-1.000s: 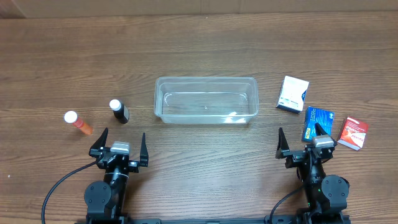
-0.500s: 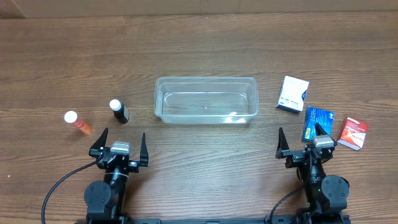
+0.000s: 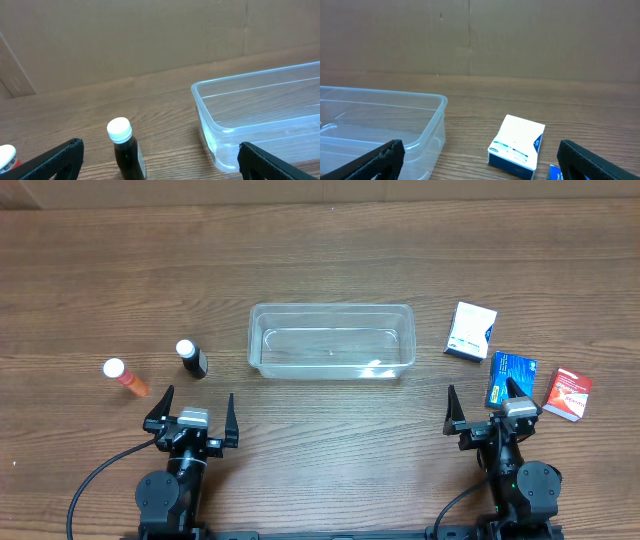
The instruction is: Pack container
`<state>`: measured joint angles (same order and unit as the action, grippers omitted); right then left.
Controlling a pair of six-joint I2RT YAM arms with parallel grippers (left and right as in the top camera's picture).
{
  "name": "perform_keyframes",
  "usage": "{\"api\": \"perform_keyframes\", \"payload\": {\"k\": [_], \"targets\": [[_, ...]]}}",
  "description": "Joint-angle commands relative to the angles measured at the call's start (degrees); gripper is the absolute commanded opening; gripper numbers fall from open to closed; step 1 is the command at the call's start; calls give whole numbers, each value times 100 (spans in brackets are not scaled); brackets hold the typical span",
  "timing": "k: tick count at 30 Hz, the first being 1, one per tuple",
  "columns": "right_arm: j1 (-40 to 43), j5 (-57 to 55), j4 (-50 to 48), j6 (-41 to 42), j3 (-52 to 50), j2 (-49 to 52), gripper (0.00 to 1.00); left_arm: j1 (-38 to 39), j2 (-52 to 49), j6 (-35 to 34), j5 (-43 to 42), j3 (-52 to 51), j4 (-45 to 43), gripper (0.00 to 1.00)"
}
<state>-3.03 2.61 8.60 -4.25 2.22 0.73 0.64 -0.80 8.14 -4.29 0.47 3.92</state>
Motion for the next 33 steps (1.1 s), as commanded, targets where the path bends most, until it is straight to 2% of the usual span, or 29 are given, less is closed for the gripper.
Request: {"api": "perform_keyframes", "payload": {"k": [1, 3, 6, 11, 17, 22, 25, 29, 33], "targets": [[4, 2, -35, 44, -2, -50, 100, -33, 52, 122, 11, -20, 11, 100], [4, 7, -170, 111, -2, -50, 100, -33, 52, 96, -44, -20, 9, 100], [4, 2, -369, 758, 0, -50, 100, -35, 52, -59, -116, -20, -13, 100], [4, 2, -125, 1320, 57, -37, 100, -33, 52, -1010, -319, 61, 103, 100], [4, 0, 188, 1499, 527, 483, 100, -35, -210, -1051, -275, 938, 741, 100], [4, 0, 286, 1497, 1445, 1746, 100, -35, -1220, -1051, -216, 1978, 1128, 100], [4, 4, 737, 1471, 2444, 2988, 100, -35, -2439, -1051, -216, 2988, 1742, 100], [4, 2, 1939, 1231, 3842, 4489, 100, -35, -3823, -1045, -262, 4275, 2802, 100], [15, 7, 3368, 1134, 5348, 5947, 100, -35, -5180, -955, -273, 5862, 4356, 100]]}}
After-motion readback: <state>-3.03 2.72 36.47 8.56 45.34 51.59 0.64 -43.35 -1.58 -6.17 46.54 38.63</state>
